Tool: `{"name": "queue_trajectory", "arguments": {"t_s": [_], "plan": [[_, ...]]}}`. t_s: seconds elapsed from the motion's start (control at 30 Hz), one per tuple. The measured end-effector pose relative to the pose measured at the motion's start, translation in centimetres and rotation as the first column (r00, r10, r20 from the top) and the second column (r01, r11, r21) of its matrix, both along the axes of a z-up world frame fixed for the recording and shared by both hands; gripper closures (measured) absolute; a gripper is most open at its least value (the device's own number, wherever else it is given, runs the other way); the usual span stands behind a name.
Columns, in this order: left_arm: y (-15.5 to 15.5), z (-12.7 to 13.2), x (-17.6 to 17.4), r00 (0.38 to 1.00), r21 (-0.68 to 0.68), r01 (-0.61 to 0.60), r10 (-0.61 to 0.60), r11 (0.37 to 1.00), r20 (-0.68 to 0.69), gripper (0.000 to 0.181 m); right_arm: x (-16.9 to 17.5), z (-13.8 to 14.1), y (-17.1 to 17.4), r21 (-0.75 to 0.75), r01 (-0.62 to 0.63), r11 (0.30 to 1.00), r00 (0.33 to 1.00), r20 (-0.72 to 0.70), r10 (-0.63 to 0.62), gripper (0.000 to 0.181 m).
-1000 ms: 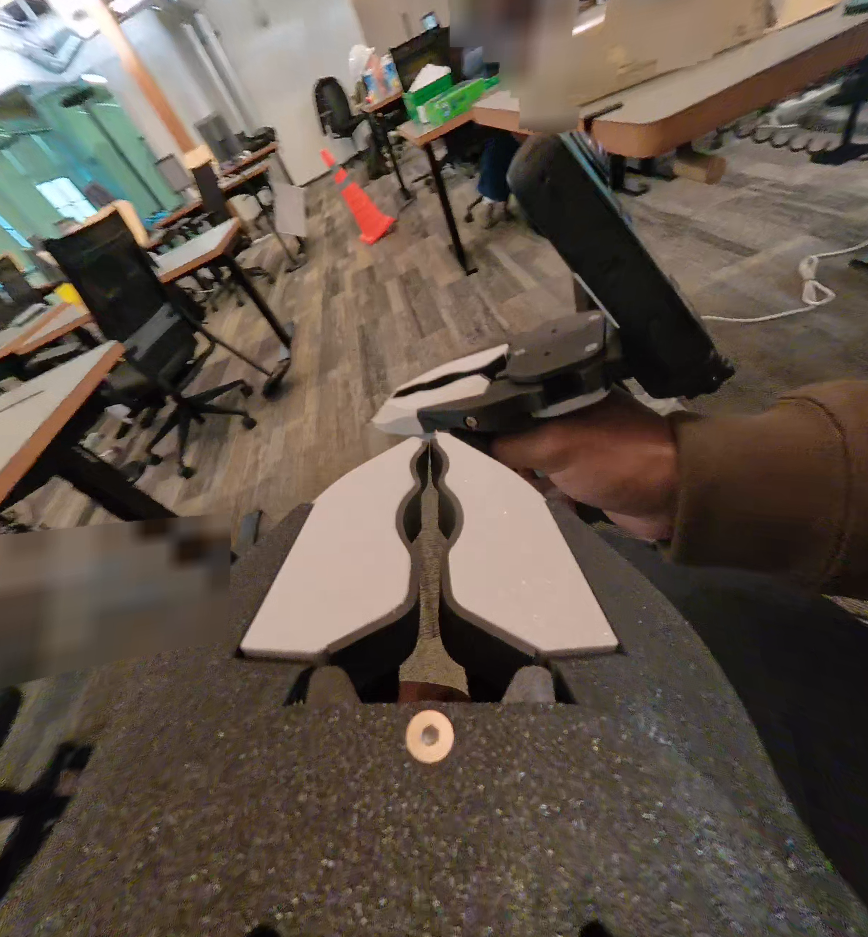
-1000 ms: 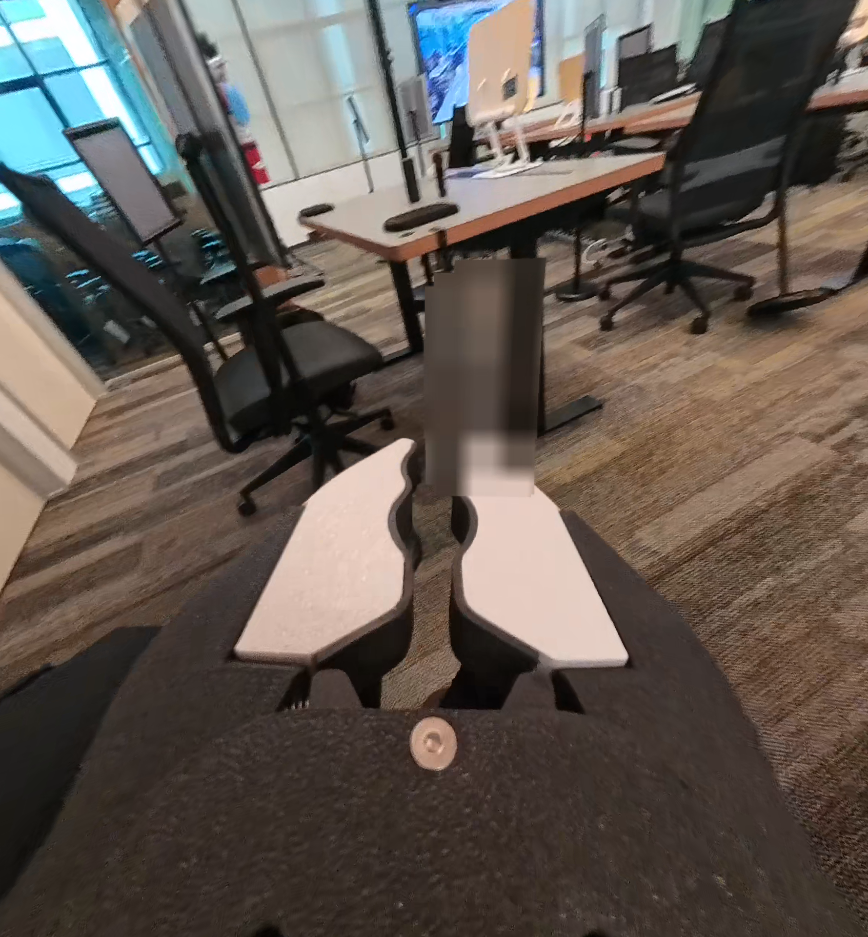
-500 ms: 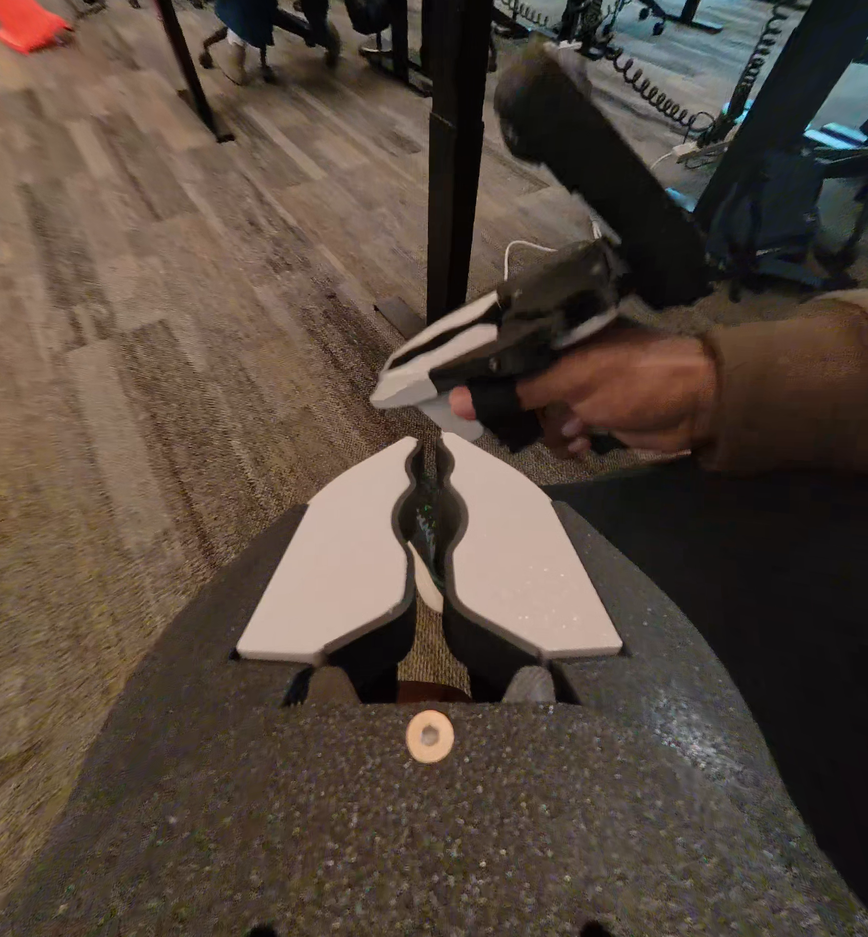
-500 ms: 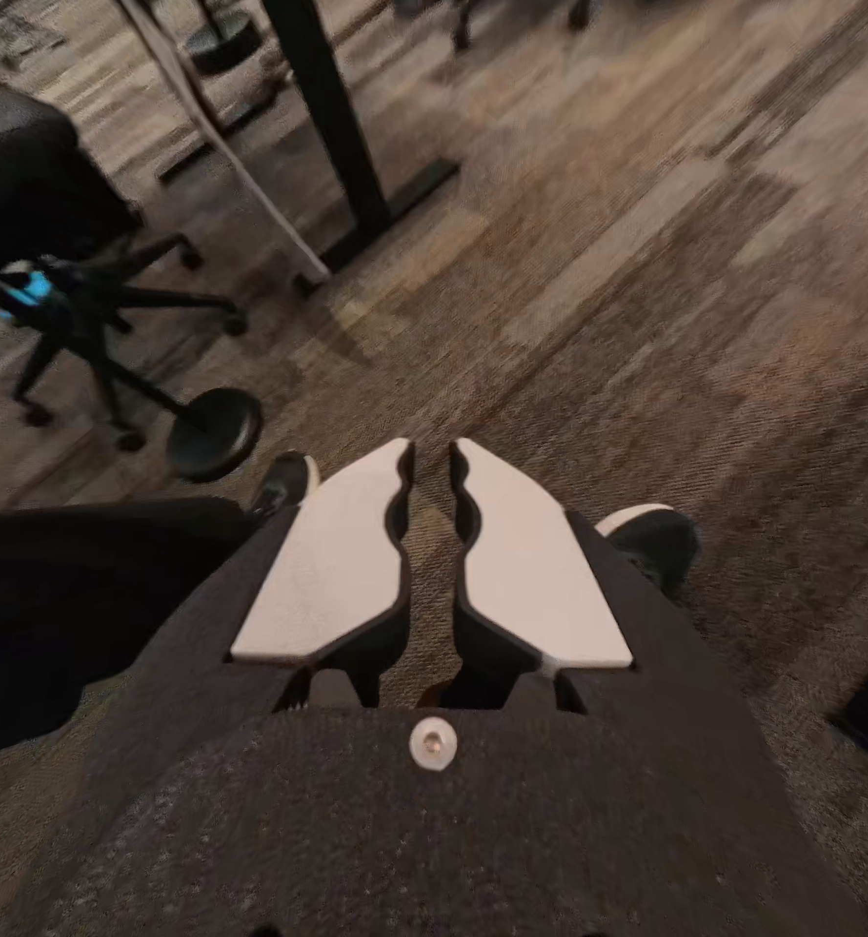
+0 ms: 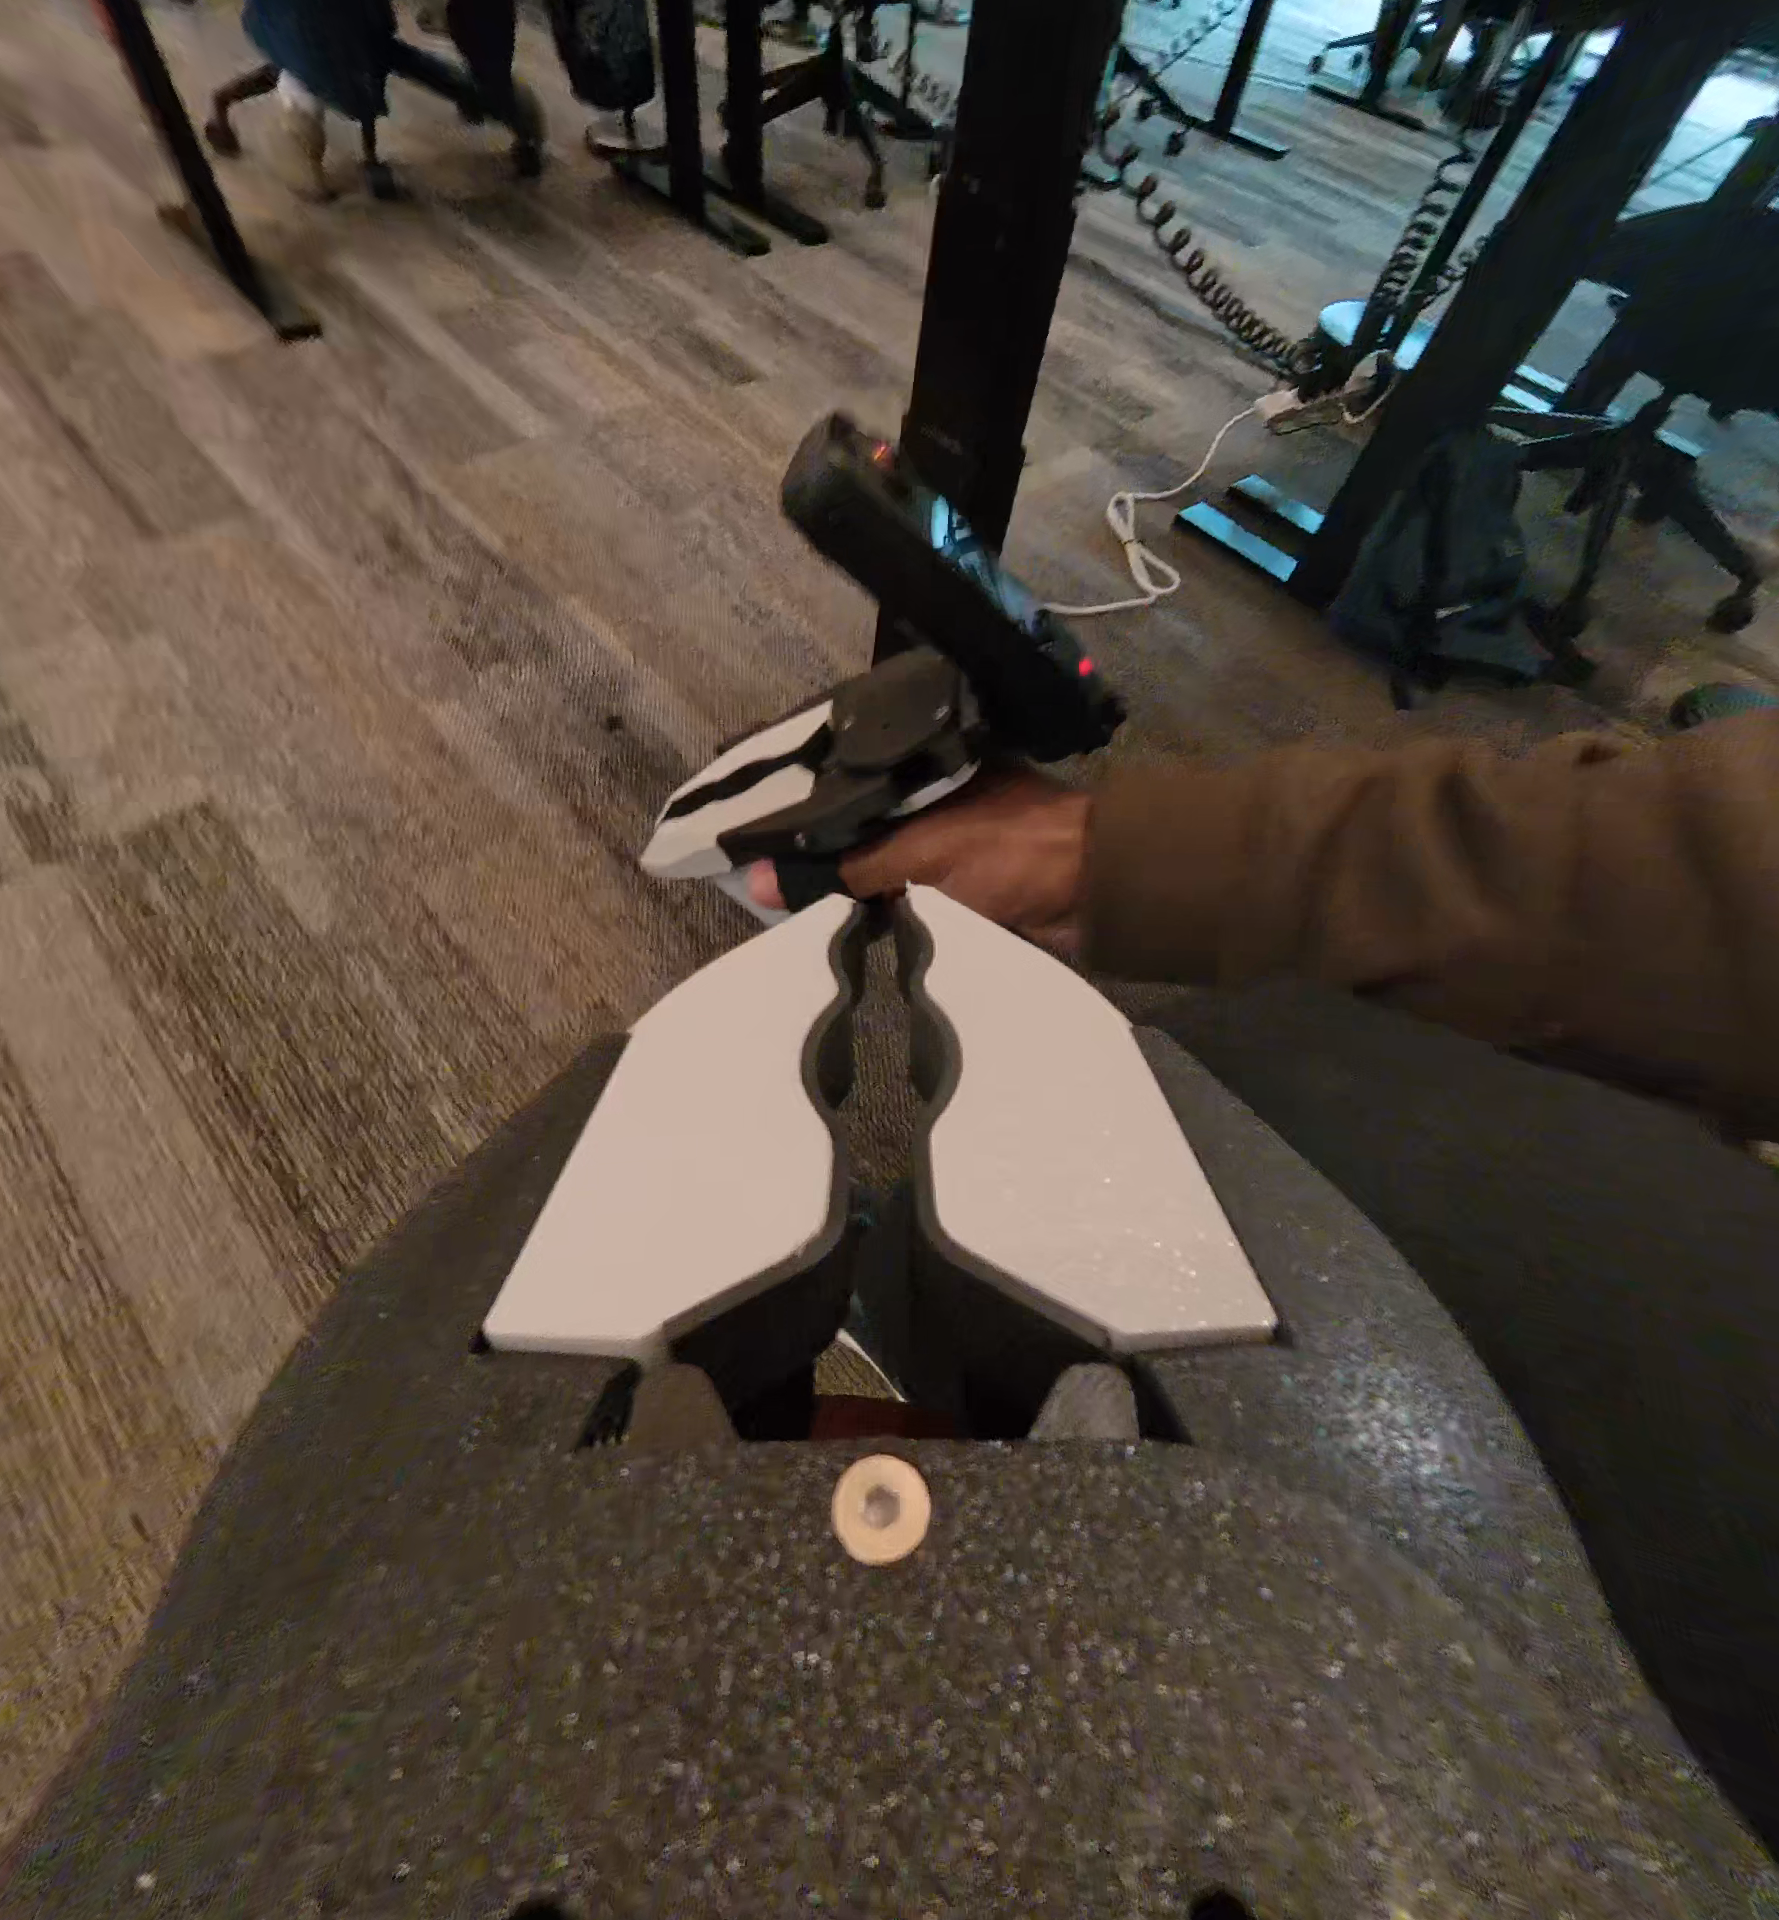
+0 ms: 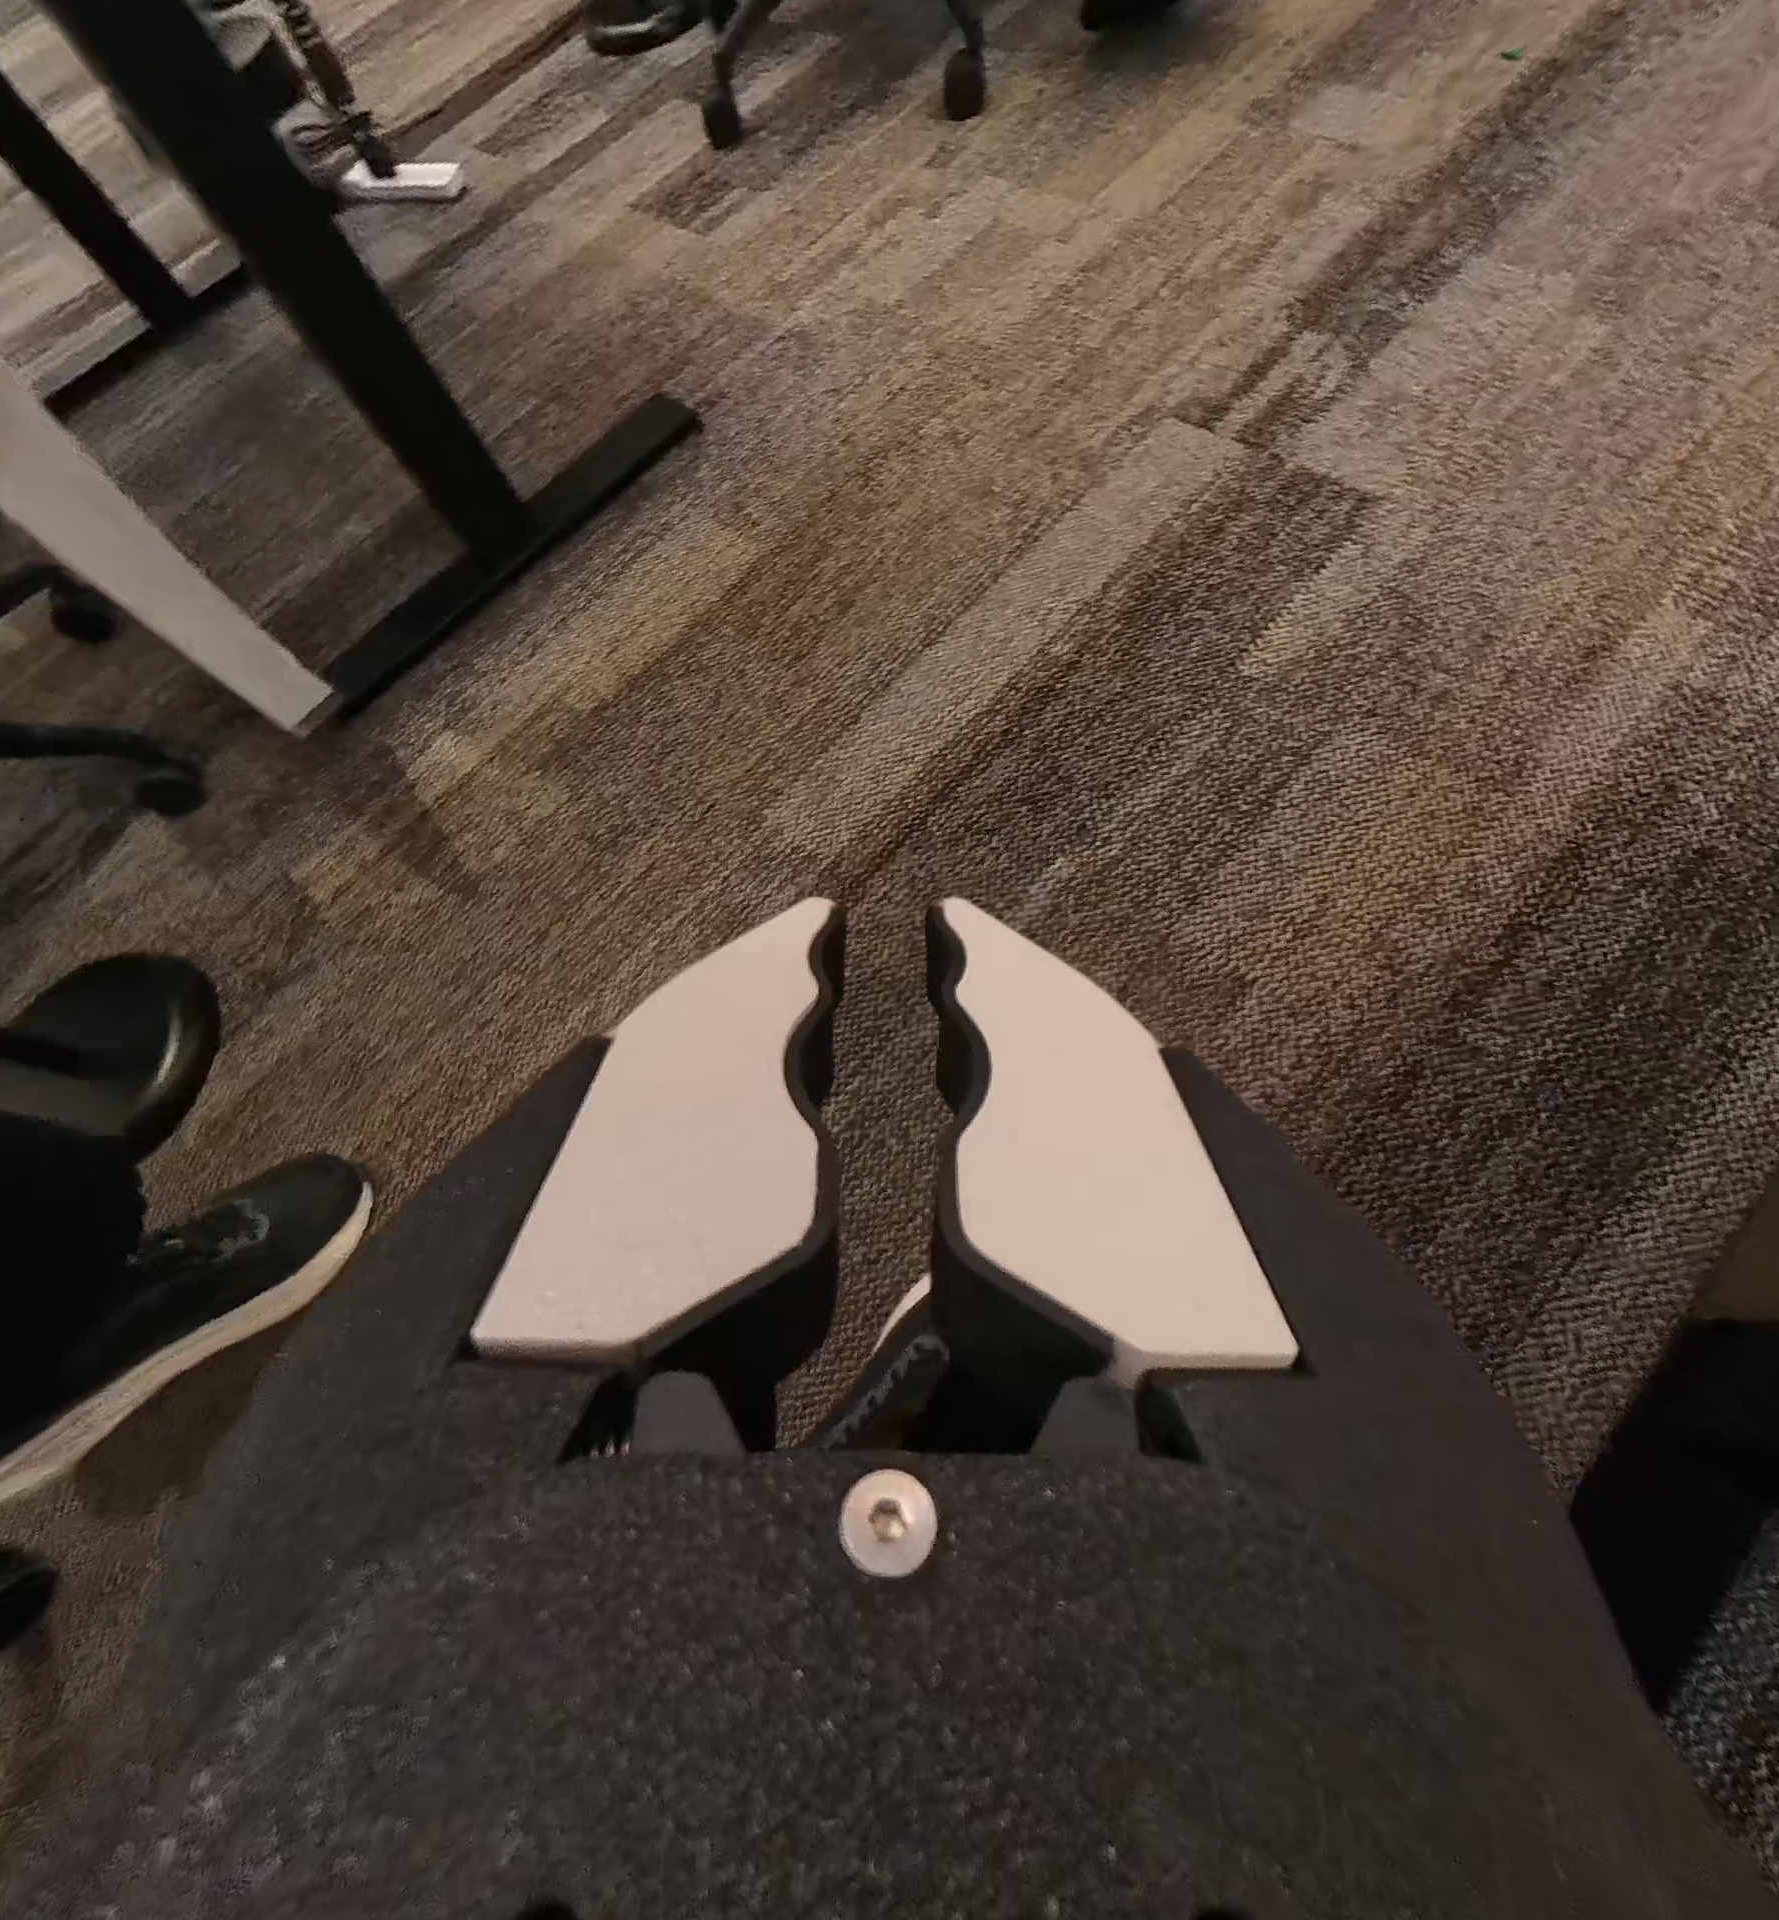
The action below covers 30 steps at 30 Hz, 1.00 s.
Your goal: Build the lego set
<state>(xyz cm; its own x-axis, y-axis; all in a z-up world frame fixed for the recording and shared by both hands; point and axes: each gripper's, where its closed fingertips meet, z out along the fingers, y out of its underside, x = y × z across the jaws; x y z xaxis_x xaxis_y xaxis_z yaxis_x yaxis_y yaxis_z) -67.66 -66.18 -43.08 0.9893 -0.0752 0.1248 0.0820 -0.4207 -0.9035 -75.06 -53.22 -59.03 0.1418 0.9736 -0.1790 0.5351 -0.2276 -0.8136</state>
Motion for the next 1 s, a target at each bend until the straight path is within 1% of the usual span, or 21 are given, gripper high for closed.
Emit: {"name": "queue_trajectory", "arguments": {"t_s": [0.1, 0.17, 0.23, 0.27, 0.33, 0.4, 0.47, 0.53, 0.6, 0.63, 0.73, 0.8, 0.87, 0.93, 1.0], "plan": [[2.0, 5.4, -1.3, 0.997, 0.046, 0.058, -0.056, 0.997, -0.044, 0.175, -2.3, 2.0, 4.2, 0.041, 0.051, 0.998, 0.998, 0.038, -0.053, 0.167], [2.6, 9.0, -2.1, 0.992, 0.087, 0.099, -0.093, 0.991, -0.081, 0.175, -4.1, 4.3, 7.5, 0.088, 0.099, 0.991, 0.994, 0.042, -0.103, 0.167], [2.7, 11.9, -3.0, 0.985, 0.125, 0.138, -0.123, 0.983, -0.124, 0.175, -6.3, 6.5, 10.4, 0.109, 0.14, 0.984, 0.989, 0.038, -0.145, 0.166], [2.7, 12.9, -3.7, 0.981, 0.138, 0.154, -0.134, 0.978, -0.142, 0.175, -7.3, 7.1, 11.7, 0.108, 0.155, 0.982, 0.986, 0.042, -0.161, 0.166], [2.9, 14.2, -5.5, 0.974, 0.161, 0.179, -0.151, 0.971, -0.169, 0.175, -9.1, 7.0, 14.0, 0.122, 0.169, 0.978, 0.98, 0.081, -0.18, 0.165], [4.0, 14.3, -8.3, 0.973, 0.175, 0.179, -0.148, 0.968, -0.179, 0.174, -10.3, 4.8, 16.5, 0.151, 0.168, 0.974, 0.966, 0.171, -0.193, 0.163], [5.8, 13.0, -11.9, 0.983, 0.162, 0.152, -0.132, 0.975, -0.125, 0.174, -10.9, 1.7, 18.4, 0.143, 0.184, 0.972, 0.947, 0.238, -0.214, 0.16], [8.2, 10.5, -15.4, 0.994, 0.137, 0.112, -0.111, 0.984, -0.015, 0.174, -11.1, -2.5, 20.3, 0.134, 0.212, 0.968, 0.929, 0.281, -0.243, 0.16], [10.8, 6.9, -18.7, 0.993, 0.097, 0.082, -0.09, 0.992, 0.08, 0.174, -10.9, -7.7, 22.6, 0.122, 0.244, 0.962, 0.908, 0.32, -0.271, 0.16], [12.2, 4.7, -20.3, 0.991, 0.069, 0.072, -0.079, 0.995, 0.104, 0.174, -10.7, -10.5, 24.0, 0.114, 0.264, 0.958, 0.896, 0.339, -0.287, 0.16], [15.9, -1.7, -24.7, 0.989, -0.012, 0.04, -0.037, 0.999, 0.146, 0.174, -9.5, -19.3, 29.2, 0.119, 0.333, 0.935, 0.845, 0.402, -0.352, 0.159], [18.3, -5.2, -27.5, 0.987, -0.045, 0.009, -0.002, 0.999, 0.161, 0.174, -8.8, -24.8, 33.2, 0.124, 0.371, 0.92, 0.807, 0.447, -0.386, 0.159], [20.4, -8.4, -29.9, 0.983, -0.084, -0.024, 0.039, 0.996, 0.18, 0.175, -8.4, -29.6, 37.2, 0.116, 0.412, 0.904, 0.771, 0.483, -0.414, 0.155], [22.4, -11.1, -31.9, 0.979, -0.12, -0.043, 0.066, 0.992, 0.191, 0.174, -8.8, -33.3, 41.1, 0.107, 0.457, 0.883, 0.748, 0.49, -0.447, 0.154], [24.2, -13.2, -33.4, 0.978, -0.161, -0.042, 0.073, 0.986, 0.196, 0.175, -9.7, -35.8, 44.8, 0.099, 0.507, 0.856, 0.733, 0.474, -0.489, 0.153]]}}
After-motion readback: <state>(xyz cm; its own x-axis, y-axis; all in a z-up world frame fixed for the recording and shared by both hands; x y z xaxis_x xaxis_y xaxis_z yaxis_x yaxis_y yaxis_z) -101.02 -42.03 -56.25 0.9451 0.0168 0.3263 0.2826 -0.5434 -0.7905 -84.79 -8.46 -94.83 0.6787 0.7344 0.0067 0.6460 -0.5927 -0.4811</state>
